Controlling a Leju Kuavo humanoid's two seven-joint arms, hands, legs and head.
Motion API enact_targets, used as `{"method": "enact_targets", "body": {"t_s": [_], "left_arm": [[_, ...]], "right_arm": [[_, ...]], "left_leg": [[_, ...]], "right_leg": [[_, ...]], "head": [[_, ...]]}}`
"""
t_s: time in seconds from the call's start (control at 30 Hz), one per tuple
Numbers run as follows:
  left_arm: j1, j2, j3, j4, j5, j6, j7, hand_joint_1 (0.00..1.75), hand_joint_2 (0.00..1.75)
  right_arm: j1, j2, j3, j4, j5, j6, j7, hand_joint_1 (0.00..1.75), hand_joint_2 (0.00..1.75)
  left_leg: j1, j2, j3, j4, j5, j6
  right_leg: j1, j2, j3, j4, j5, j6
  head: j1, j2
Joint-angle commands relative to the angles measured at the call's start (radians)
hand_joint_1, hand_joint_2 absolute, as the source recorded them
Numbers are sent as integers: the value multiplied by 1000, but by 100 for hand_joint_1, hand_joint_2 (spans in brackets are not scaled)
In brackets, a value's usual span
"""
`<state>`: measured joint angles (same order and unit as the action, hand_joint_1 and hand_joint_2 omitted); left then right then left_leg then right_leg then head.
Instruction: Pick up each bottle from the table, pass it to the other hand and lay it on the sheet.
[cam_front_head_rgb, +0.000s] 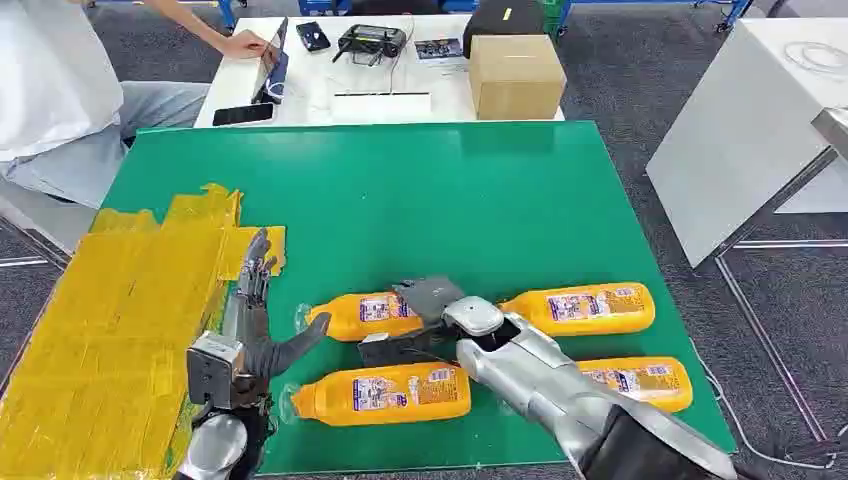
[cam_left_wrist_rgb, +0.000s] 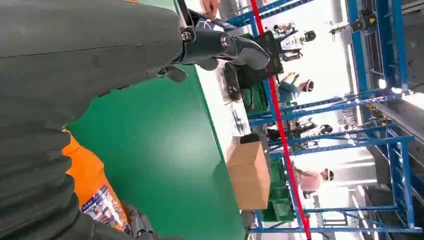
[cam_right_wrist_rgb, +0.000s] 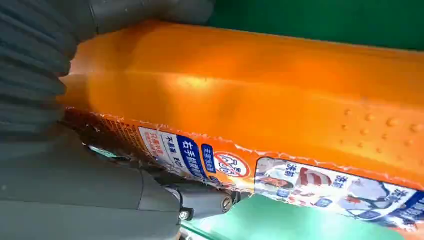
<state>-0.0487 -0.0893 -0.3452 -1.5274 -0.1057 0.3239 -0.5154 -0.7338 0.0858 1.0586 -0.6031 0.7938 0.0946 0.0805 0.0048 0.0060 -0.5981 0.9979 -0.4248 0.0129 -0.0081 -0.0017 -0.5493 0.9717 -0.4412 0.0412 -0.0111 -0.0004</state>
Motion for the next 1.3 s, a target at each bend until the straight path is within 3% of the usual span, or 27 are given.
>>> {"method": "enact_targets", "body": {"t_s": [0.03,0.37,0.47,0.6,0.8,1.03,1.13,1.2,1.3], "left_arm": [[-30,10,-3,59,-6,1,6,0,175],[-17,14,1,40,-9,2,7,0,175],[7,14,18,7,-21,2,12,0,175],[54,17,45,-63,44,-84,64,0,175],[57,34,40,-92,67,-150,68,0,175],[37,35,5,-70,49,-153,74,0,175],[31,43,-10,-61,44,-159,82,0,175],[21,50,-24,-54,46,-166,87,0,175],[18,50,-24,-52,46,-166,88,0,175]], "right_arm": [[-29,1,23,98,-8,36,-31,175,175],[-10,4,-45,60,-29,-32,-27,175,175],[19,-6,-113,-16,-21,-140,2,175,175],[165,-54,-286,-270,-15,-363,11,175,175],[379,-74,-558,-572,-63,-558,-139,175,175],[418,-34,-638,-597,-72,-587,-210,175,175],[475,-8,-688,-673,-188,-641,-310,175,175],[512,-1,-704,-721,-285,-619,-362,175,175],[516,-1,-703,-723,-285,-619,-362,175,175]], "left_leg": [[0,-2,2,-1,0,0],[1,-2,4,-1,-1,0],[0,-1,3,-1,-1,0],[0,-1,2,-1,-1,0],[0,-5,1,-1,-1,0],[1,-7,4,0,-2,0],[1,-6,2,-1,-2,-1],[0,-7,1,-1,-1,0],[0,-6,1,-1,-1,0]], "right_leg": [[0,-1,2,-1,0,0],[1,-1,5,-2,-1,-1],[0,0,4,-1,-1,-1],[0,0,2,-1,-1,0],[1,-4,2,-1,-2,-1],[1,-4,6,-1,-2,-1],[1,-4,3,-1,-2,-1],[0,-5,2,-1,-2,-1],[0,-4,2,-1,-2,-1]], "head": [[0,0],[0,0],[0,0],[0,0],[0,0],[0,0],[0,0],[0,0],[0,0]]}}
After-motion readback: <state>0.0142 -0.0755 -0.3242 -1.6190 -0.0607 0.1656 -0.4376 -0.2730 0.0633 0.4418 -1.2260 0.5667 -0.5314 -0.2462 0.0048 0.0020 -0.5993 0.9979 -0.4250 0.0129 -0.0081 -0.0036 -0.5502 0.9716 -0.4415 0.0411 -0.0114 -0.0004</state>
